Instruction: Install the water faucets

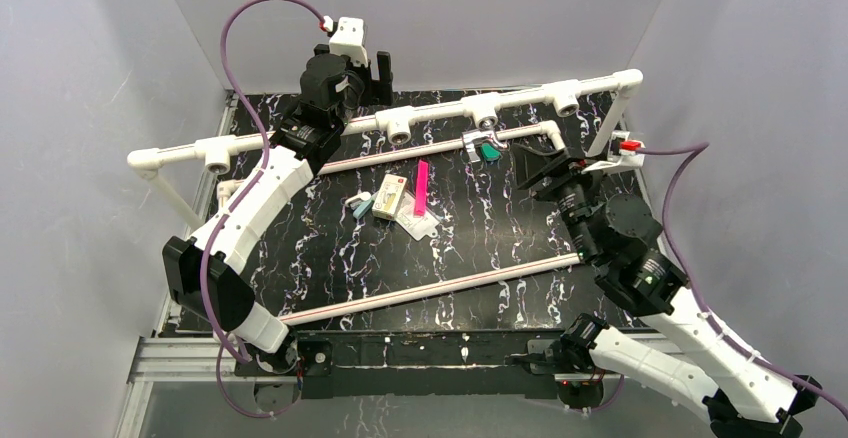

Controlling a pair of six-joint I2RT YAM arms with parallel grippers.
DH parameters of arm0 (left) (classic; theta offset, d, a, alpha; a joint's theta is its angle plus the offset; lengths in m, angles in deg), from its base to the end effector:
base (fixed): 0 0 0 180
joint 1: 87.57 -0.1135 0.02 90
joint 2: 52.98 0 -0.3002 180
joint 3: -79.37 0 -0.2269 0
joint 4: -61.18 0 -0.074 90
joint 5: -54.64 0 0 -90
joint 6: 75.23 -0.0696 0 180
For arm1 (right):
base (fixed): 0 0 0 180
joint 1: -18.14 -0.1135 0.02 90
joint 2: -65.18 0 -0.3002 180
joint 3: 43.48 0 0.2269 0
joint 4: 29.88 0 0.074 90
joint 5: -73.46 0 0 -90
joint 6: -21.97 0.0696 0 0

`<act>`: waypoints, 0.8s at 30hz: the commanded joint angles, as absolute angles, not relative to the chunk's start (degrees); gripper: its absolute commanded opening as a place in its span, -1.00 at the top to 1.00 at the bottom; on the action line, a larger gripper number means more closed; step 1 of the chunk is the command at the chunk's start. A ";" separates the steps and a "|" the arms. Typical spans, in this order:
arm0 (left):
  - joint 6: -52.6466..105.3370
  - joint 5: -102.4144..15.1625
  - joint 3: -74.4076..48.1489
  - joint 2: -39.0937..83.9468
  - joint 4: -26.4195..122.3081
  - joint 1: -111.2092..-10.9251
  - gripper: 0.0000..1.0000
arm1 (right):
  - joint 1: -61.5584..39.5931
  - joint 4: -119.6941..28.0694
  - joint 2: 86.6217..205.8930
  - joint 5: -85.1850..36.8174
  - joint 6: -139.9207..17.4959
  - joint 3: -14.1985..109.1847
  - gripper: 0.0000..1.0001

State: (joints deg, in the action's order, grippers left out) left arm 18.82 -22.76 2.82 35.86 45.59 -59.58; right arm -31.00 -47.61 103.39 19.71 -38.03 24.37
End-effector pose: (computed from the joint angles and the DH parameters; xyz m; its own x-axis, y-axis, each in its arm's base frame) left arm 0.3386 -0.1628 0.4684 -0.0338 -0.0601 -0.9976 0.2637 0.9623 -0.0669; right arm 0.1022 0.0553 0.4383 0.0012 0.6178 -0.7864 -0.2679 0.7578 0.5949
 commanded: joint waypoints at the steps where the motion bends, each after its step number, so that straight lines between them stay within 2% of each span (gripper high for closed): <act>1: 18.81 -23.15 -0.89 39.57 36.28 -59.53 -0.60 | -31.23 -48.59 103.02 17.60 -63.71 28.63 -0.43; 6: 18.94 -23.23 -0.84 39.62 36.29 -59.53 -0.60 | -31.27 -51.62 103.67 13.56 -85.18 29.06 -0.42; 15: 19.01 -23.40 -0.73 39.49 36.14 -59.53 -0.60 | -31.28 -52.01 106.65 2.93 -109.90 29.46 -0.50; 19: 18.98 -23.20 -0.74 39.33 36.17 -59.53 -0.60 | -31.29 -51.69 109.87 2.63 -118.25 29.80 -0.56; 24: 18.90 -23.15 -0.66 39.31 36.07 -59.53 -0.60 | -31.25 -44.12 113.06 4.63 -130.18 27.78 -0.60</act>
State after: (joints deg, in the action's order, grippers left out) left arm 18.84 -22.81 2.82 35.86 45.57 -59.58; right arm -31.00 -51.81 111.68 4.08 -116.58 27.50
